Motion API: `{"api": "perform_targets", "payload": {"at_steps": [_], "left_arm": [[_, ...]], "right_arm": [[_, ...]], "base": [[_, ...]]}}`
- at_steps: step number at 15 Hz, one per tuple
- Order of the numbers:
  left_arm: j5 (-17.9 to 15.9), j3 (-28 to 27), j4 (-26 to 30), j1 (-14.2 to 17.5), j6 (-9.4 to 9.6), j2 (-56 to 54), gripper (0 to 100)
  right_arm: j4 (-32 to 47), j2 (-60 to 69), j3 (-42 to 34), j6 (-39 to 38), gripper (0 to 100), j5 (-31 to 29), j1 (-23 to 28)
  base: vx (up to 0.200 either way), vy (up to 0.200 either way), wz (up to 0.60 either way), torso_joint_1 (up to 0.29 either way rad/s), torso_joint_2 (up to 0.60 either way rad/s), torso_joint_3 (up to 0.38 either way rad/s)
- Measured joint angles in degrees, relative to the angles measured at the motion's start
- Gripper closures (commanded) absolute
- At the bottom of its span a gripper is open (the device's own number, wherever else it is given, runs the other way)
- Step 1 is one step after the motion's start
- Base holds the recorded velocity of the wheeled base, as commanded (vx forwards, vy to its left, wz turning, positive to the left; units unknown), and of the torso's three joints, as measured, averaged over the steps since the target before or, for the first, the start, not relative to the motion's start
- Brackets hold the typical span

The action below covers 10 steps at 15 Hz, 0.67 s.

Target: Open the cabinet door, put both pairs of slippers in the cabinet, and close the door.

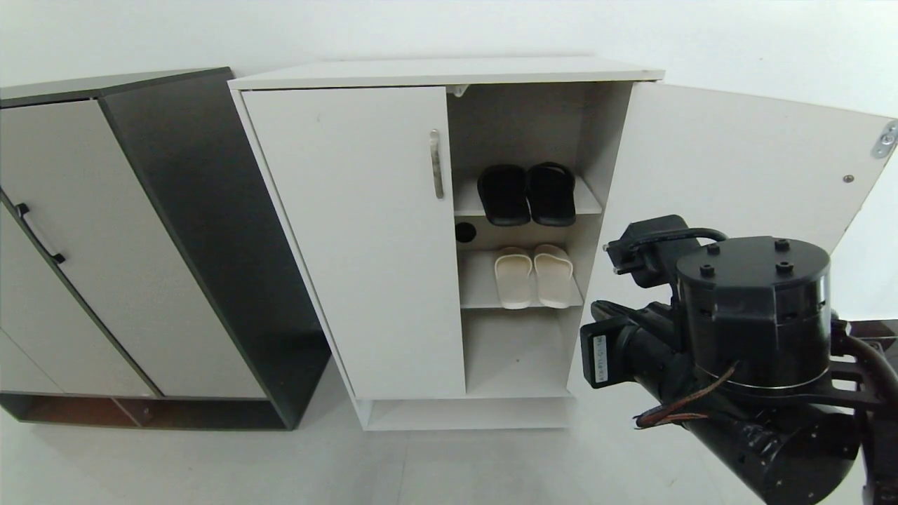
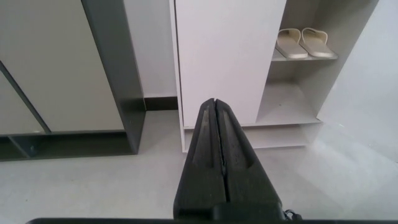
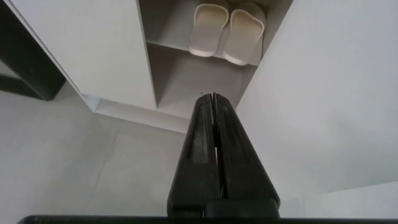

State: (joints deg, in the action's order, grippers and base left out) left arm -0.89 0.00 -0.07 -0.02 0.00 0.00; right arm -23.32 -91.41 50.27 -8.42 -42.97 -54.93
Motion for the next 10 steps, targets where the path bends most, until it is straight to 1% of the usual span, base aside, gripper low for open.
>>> {"api": "perform_targets", "payload": {"at_steps": [2,3,5,6,10], "left_arm": [[0.0,0.0,0.0,0.0,0.00,0.0,100],[0.0,0.0,0.0,0.0,0.00,0.0,100],[0.0,0.0,-0.1,0.0,0.00,0.0,100],[0.0,0.0,0.1,0.0,0.00,0.0,100],[-0.1,0.0,0.0,0.0,0.00,0.0,100]], "right_arm": [[0.0,0.0,-0.2,0.1,100,0.0,0.1],[0.0,0.0,-0.2,0.2,100,0.0,0.1],[-0.2,-0.1,-0.1,0.2,100,0.0,0.1],[0.0,-0.1,-0.2,0.2,100,0.0,0.1],[-0.1,-0.1,0.0,0.0,100,0.0,0.0]], "base": [[0.000,0.000,0.00,0.000,0.00,0.000],[0.000,0.000,0.00,0.002,-0.18,-0.193],[0.000,0.000,0.00,0.015,-0.15,-0.315],[0.000,0.000,0.00,0.046,-0.30,-0.364],[0.000,0.000,0.00,0.052,-0.53,-0.359]]}}
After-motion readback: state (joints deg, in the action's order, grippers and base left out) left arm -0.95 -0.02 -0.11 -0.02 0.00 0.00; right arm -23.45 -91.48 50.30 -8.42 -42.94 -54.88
